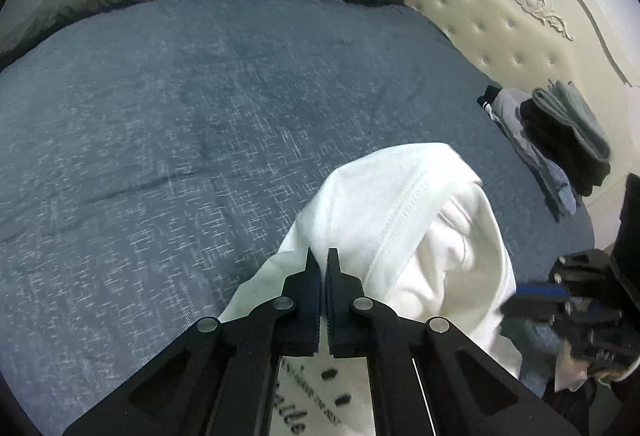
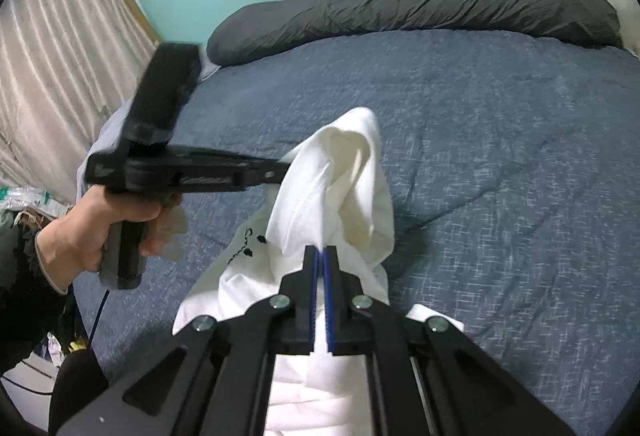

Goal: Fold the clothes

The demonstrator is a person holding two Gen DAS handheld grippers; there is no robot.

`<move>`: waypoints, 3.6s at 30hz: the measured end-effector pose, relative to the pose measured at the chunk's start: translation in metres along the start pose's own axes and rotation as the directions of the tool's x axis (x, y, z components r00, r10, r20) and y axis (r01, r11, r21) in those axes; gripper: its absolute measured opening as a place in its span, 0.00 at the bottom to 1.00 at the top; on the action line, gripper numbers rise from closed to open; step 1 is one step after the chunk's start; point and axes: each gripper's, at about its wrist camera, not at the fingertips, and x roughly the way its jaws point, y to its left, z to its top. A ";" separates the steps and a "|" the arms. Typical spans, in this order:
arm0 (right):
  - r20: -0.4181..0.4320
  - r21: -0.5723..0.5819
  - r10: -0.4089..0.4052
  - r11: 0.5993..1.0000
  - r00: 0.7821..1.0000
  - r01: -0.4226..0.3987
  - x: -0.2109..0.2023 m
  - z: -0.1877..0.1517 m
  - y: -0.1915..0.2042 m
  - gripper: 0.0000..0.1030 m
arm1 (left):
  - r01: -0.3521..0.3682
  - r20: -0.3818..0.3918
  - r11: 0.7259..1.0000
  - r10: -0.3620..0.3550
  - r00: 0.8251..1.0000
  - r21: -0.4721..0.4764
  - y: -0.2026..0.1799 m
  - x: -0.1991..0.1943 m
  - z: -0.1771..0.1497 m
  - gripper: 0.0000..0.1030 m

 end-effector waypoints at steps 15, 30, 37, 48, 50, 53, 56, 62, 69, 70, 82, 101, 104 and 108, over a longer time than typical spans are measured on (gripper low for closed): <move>0.169 0.011 -0.035 0.999 0.985 0.034 -0.094 0.047 0.032 0.01 | -0.044 0.193 0.999 0.043 0.980 0.003 -0.032 -0.146 -0.008 0.01; 0.438 -0.190 -0.002 0.977 0.899 0.094 -0.249 0.161 0.163 0.01 | -0.148 0.474 0.989 0.117 0.873 0.029 -0.117 -0.365 0.023 0.01; 0.542 -0.251 0.019 0.958 0.840 0.140 -0.324 0.201 0.216 0.01 | -0.209 0.587 0.976 0.130 0.799 0.068 -0.183 -0.462 0.033 0.01; 0.606 -0.322 0.069 0.932 0.792 0.166 -0.391 0.227 0.277 0.01 | -0.286 0.652 0.958 0.197 0.732 0.032 -0.236 -0.538 0.008 0.01; 0.582 -0.320 0.062 0.934 0.811 0.158 -0.377 0.223 0.273 0.01 | -0.287 0.627 0.958 0.219 0.748 0.008 -0.230 -0.524 -0.001 0.01; 0.532 -0.313 0.053 0.940 0.845 0.138 -0.342 0.214 0.262 0.01 | -0.251 0.570 0.967 0.227 0.789 -0.038 -0.206 -0.493 -0.020 0.01; 0.469 -0.295 0.050 0.950 0.882 0.103 -0.294 0.197 0.241 0.01 | -0.225 0.511 0.972 0.227 0.829 -0.067 -0.183 -0.456 -0.038 0.01; 0.316 -0.267 0.012 0.961 0.949 0.077 -0.187 0.153 0.198 0.01 | -0.166 0.365 0.976 0.206 0.908 -0.140 -0.124 -0.348 -0.068 0.01; 0.168 -0.227 -0.038 0.971 0.985 0.076 -0.088 0.110 0.150 0.01 | -0.129 0.220 0.967 0.178 0.959 -0.219 -0.069 -0.246 -0.096 0.01; 0.152 -0.227 -0.048 0.971 0.987 0.082 -0.077 0.104 0.145 0.01 | -0.127 0.203 0.966 0.174 0.963 -0.224 -0.070 -0.236 -0.101 0.01; -0.047 -0.199 -0.125 0.974 0.991 0.113 0.008 0.042 0.080 0.01 | -0.065 0.041 0.962 0.079 0.996 -0.264 -0.055 -0.135 -0.133 0.04; -0.148 -0.214 -0.080 0.976 0.986 0.047 -0.003 -0.033 0.052 0.01 | -0.054 0.025 0.932 0.068 0.997 -0.358 0.020 -0.103 -0.091 0.53; -0.151 -0.211 -0.070 0.977 0.986 0.037 -0.006 -0.035 0.053 0.01 | -0.059 -0.026 0.943 0.053 0.998 -0.328 0.023 -0.081 -0.085 0.53; -0.152 -0.204 -0.058 0.979 0.987 0.026 -0.005 -0.035 0.051 0.01 | -0.046 -0.072 0.968 0.029 0.997 -0.247 0.015 -0.057 -0.086 0.53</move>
